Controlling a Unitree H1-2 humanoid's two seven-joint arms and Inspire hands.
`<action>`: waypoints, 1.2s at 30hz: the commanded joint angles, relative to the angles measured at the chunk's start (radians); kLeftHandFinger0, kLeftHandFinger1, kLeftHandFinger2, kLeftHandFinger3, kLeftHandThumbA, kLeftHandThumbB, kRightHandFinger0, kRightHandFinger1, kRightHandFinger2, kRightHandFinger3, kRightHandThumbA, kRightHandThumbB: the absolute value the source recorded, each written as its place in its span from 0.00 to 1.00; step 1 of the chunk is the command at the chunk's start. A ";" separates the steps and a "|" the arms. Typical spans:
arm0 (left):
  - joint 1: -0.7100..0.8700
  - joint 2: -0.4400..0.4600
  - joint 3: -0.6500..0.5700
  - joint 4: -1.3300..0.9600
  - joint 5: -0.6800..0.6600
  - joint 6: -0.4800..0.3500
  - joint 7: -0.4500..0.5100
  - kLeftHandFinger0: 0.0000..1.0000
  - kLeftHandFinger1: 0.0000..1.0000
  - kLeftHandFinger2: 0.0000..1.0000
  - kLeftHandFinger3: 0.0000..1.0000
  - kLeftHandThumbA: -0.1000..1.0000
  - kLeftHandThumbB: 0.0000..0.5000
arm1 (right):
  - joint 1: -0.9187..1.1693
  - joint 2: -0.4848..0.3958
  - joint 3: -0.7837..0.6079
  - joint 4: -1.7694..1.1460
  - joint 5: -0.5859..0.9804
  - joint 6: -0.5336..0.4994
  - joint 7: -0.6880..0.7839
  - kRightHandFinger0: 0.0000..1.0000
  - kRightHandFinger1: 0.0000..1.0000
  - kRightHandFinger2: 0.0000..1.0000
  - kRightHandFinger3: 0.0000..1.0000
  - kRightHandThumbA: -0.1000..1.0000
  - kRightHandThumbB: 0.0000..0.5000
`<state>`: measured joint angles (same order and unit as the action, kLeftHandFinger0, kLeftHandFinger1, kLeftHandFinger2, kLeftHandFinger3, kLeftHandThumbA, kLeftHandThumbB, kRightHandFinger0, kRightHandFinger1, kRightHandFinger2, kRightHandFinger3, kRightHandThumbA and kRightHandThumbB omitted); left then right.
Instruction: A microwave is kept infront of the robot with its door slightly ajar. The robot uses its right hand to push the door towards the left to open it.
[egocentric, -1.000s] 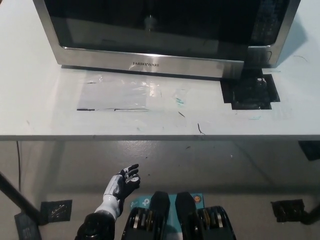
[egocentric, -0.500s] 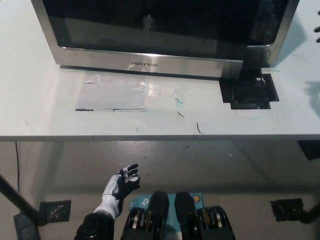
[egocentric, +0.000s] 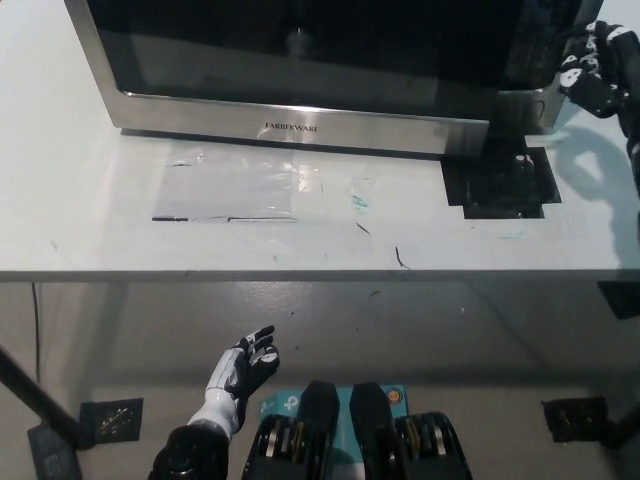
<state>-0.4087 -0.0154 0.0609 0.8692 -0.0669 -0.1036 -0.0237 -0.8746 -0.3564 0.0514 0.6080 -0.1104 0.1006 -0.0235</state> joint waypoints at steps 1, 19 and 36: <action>-0.011 0.003 -0.009 -0.029 0.000 -0.010 -0.017 0.91 0.87 0.89 0.80 0.27 0.45 | -0.089 0.009 0.013 0.034 -0.039 -0.077 -0.020 0.27 0.31 0.41 0.60 0.10 0.41; 0.004 0.020 -0.043 -0.047 0.018 0.011 -0.044 0.99 0.95 0.99 0.89 0.29 0.39 | -0.140 0.076 0.046 0.095 -0.072 -0.089 -0.019 0.29 0.32 0.41 0.57 0.16 0.42; -0.011 0.021 -0.048 -0.032 0.011 0.016 -0.033 0.95 0.91 0.92 0.82 0.26 0.40 | 0.037 0.196 0.084 -0.272 -0.058 -0.018 0.026 0.24 0.27 0.36 0.51 0.20 0.40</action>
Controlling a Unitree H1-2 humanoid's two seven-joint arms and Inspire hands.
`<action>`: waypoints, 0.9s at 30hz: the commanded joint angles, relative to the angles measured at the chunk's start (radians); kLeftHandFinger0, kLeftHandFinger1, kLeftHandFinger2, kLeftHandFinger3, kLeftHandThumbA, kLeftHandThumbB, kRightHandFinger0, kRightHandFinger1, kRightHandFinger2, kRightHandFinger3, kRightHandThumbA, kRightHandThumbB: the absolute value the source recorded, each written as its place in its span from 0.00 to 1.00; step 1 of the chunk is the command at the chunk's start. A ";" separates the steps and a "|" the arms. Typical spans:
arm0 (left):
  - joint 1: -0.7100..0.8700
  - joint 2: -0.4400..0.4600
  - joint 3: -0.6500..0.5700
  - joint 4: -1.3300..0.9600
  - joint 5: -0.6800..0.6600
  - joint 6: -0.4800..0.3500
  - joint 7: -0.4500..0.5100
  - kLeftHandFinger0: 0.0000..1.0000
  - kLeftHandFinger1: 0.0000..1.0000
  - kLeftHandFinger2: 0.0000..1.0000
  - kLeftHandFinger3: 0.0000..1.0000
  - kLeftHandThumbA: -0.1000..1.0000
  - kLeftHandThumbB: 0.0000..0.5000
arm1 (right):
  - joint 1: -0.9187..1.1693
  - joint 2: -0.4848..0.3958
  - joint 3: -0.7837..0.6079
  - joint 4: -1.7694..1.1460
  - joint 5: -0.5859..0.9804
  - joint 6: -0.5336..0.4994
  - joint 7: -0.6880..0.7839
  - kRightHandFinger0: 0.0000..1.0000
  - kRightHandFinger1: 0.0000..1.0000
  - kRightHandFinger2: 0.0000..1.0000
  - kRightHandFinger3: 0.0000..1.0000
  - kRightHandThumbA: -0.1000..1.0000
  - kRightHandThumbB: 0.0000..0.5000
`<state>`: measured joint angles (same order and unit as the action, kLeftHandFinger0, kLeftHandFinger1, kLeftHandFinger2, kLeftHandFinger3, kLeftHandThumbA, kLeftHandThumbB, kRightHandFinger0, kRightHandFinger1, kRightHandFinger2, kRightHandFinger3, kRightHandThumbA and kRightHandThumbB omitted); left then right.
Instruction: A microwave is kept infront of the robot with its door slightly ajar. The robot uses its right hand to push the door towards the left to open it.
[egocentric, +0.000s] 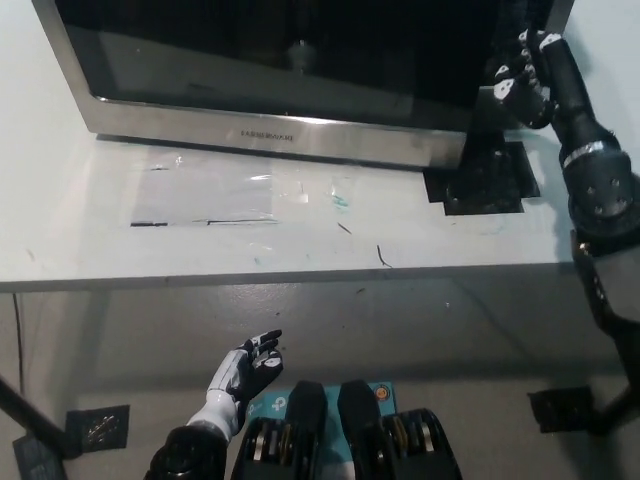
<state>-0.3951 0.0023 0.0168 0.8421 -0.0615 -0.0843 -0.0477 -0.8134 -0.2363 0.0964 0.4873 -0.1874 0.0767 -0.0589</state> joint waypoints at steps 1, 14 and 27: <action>-0.024 0.003 -0.003 -0.004 0.003 -0.005 -0.012 0.97 0.92 0.92 0.82 0.25 0.39 | -0.014 0.078 0.042 -0.173 0.019 0.016 0.064 0.26 0.29 0.37 0.53 0.21 0.39; -0.028 -0.005 0.008 0.007 -0.006 -0.009 0.000 0.89 0.86 0.86 0.73 0.23 0.48 | 0.179 0.122 0.087 -0.497 0.066 0.069 0.124 0.26 0.31 0.40 0.58 0.16 0.33; -0.031 -0.003 0.006 0.000 -0.006 -0.014 -0.006 0.90 0.86 0.86 0.73 0.22 0.45 | 0.335 0.194 0.115 -0.604 0.104 0.081 0.126 0.30 0.34 0.42 0.59 0.16 0.33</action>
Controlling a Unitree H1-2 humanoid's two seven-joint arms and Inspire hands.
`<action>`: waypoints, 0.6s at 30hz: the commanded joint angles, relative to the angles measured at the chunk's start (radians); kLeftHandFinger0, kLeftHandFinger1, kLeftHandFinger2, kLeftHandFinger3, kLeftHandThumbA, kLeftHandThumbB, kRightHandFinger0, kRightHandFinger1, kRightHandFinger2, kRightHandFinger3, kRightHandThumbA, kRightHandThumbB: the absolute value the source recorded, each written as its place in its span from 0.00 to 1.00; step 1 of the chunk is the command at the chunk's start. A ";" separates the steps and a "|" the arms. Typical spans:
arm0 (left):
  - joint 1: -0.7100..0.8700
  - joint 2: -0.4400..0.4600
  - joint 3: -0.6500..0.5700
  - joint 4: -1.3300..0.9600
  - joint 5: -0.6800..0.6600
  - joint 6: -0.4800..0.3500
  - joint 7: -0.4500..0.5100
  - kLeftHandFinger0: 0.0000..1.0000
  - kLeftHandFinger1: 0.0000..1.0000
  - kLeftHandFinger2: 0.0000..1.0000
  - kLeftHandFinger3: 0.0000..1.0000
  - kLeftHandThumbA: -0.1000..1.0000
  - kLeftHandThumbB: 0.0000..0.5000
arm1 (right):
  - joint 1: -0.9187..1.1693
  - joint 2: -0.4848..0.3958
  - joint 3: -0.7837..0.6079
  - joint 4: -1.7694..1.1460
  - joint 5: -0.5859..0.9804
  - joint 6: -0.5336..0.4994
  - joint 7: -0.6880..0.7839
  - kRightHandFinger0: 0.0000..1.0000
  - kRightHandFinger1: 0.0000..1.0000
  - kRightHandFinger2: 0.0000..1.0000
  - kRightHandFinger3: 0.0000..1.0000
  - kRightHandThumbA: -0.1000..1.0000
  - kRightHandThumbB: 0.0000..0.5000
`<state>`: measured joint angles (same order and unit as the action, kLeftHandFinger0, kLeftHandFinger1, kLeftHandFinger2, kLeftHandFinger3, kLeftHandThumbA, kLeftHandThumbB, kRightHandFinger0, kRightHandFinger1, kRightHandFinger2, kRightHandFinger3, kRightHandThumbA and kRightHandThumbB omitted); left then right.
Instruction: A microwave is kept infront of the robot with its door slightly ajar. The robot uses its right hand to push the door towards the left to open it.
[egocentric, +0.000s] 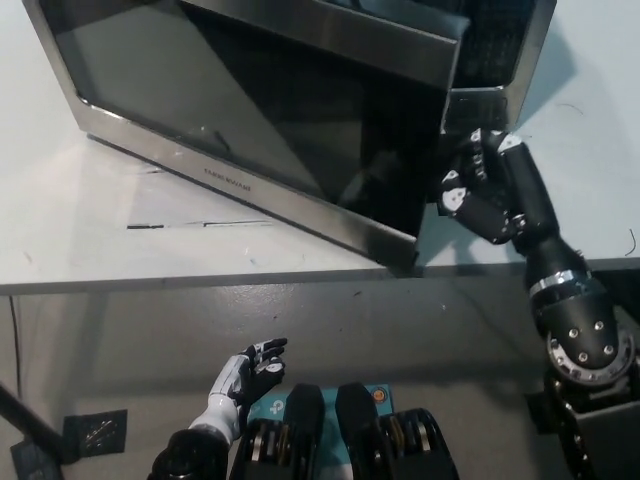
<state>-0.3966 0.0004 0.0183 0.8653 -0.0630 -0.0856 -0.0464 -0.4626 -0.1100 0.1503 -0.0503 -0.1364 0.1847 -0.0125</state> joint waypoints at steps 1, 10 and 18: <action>-0.040 -0.003 0.005 -0.014 -0.005 -0.015 -0.006 0.90 0.85 0.85 0.71 0.23 0.46 | -0.015 0.069 0.061 -0.073 0.052 -0.021 0.080 0.31 0.34 0.42 0.59 0.15 0.32; -0.052 0.000 -0.003 -0.002 0.006 -0.012 -0.003 0.95 0.90 0.89 0.79 0.26 0.43 | 0.096 0.121 0.135 -0.164 0.058 -0.029 0.097 0.31 0.35 0.43 0.59 0.11 0.27; -0.054 -0.002 -0.007 -0.008 0.016 -0.009 0.010 0.96 0.91 0.91 0.79 0.24 0.39 | 0.131 0.150 0.200 -0.182 0.038 -0.033 0.108 0.28 0.31 0.40 0.55 0.17 0.30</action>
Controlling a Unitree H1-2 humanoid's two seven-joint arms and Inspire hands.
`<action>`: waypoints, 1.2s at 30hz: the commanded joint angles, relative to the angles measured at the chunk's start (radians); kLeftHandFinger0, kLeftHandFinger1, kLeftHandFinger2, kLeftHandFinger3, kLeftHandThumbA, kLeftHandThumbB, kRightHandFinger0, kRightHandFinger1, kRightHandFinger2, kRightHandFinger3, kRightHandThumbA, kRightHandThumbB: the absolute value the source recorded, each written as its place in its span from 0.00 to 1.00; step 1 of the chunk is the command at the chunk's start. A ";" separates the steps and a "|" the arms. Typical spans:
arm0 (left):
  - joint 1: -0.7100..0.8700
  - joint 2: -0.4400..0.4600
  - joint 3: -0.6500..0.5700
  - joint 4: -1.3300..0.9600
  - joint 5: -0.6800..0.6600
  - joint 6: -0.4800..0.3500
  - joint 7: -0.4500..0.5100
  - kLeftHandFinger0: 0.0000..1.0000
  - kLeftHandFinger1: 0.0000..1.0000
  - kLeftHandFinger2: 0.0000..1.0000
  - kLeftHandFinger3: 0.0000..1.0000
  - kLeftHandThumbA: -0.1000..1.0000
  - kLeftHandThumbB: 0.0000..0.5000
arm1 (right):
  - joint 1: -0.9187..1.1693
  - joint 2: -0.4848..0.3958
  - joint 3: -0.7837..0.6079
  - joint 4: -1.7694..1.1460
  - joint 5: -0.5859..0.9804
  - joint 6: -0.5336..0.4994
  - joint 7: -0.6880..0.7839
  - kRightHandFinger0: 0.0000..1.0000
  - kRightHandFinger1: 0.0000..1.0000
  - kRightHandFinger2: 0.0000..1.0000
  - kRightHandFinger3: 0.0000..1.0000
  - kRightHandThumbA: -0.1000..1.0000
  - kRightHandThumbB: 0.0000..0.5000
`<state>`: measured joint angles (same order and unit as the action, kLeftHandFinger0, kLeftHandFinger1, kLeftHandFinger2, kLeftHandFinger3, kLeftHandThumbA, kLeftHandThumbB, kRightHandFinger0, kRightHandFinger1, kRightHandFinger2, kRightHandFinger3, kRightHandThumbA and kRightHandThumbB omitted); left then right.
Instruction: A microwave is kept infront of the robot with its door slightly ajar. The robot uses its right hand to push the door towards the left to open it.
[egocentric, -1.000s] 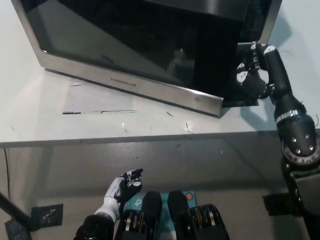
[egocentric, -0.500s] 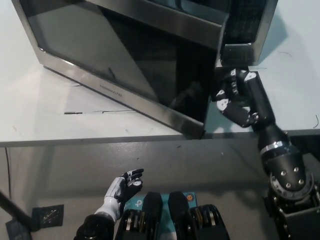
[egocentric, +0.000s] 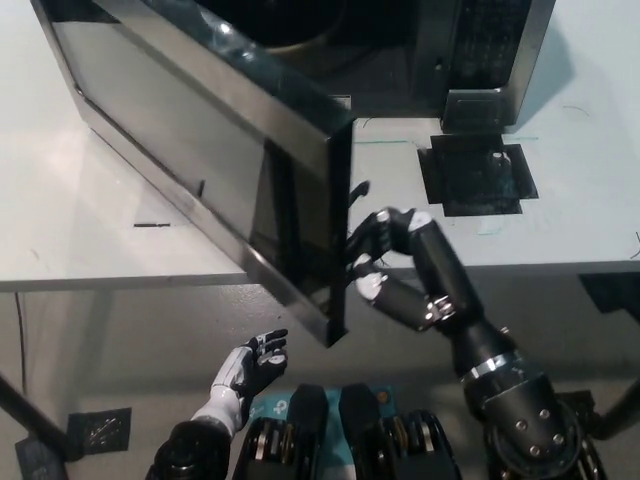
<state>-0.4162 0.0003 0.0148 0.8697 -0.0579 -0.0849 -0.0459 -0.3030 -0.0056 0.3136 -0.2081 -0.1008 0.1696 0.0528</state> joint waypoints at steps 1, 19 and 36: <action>-0.035 -0.002 -0.002 -0.011 0.009 -0.008 0.009 0.99 0.94 0.92 0.79 0.24 0.40 | -0.022 0.051 0.044 -0.024 -0.003 -0.020 0.042 0.27 0.30 0.39 0.55 0.17 0.30; -0.105 0.047 -0.185 0.056 0.223 0.061 0.066 0.96 0.93 1.00 0.98 0.38 0.09 | 0.030 0.085 0.175 -0.064 -0.027 -0.012 0.107 0.25 0.30 0.40 0.60 0.15 0.27; -0.294 0.063 -0.508 0.381 0.398 0.055 0.086 1.00 1.00 1.00 1.00 0.49 0.22 | 0.033 0.101 0.213 -0.075 -0.040 0.000 0.128 0.21 0.27 0.37 0.57 0.16 0.30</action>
<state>-0.6612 0.0605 -0.4848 1.2476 0.2897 -0.0169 0.0078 -0.2531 0.0683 0.5270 -0.2430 -0.1307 0.1789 0.1625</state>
